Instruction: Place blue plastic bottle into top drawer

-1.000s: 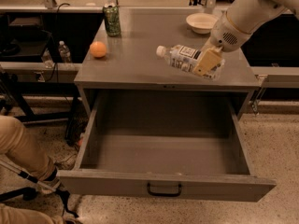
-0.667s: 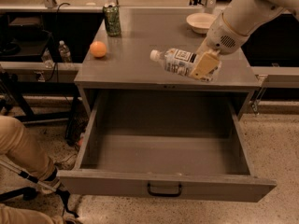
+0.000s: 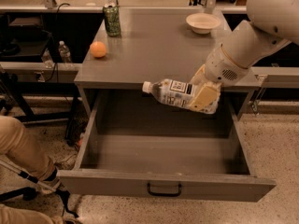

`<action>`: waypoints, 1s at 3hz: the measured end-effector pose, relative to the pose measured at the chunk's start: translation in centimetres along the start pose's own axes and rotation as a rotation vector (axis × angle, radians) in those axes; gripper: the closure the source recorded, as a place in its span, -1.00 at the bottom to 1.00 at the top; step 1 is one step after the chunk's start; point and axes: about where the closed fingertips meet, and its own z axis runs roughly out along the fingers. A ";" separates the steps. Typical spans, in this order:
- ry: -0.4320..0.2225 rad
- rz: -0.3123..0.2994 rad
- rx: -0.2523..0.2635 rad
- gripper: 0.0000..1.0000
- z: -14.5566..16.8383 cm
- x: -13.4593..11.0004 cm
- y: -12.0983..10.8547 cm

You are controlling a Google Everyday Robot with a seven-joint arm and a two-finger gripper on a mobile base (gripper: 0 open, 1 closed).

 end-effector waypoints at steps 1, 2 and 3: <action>-0.004 0.004 -0.012 1.00 0.9 0.4 0.0; -0.030 0.011 -0.032 1.00 2.6 1.3 -0.1; -0.049 0.012 -0.057 1.00 4.9 2.4 -0.2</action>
Offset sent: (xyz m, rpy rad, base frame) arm 0.0055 -0.0044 -0.0631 0.0924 0.0540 0.0098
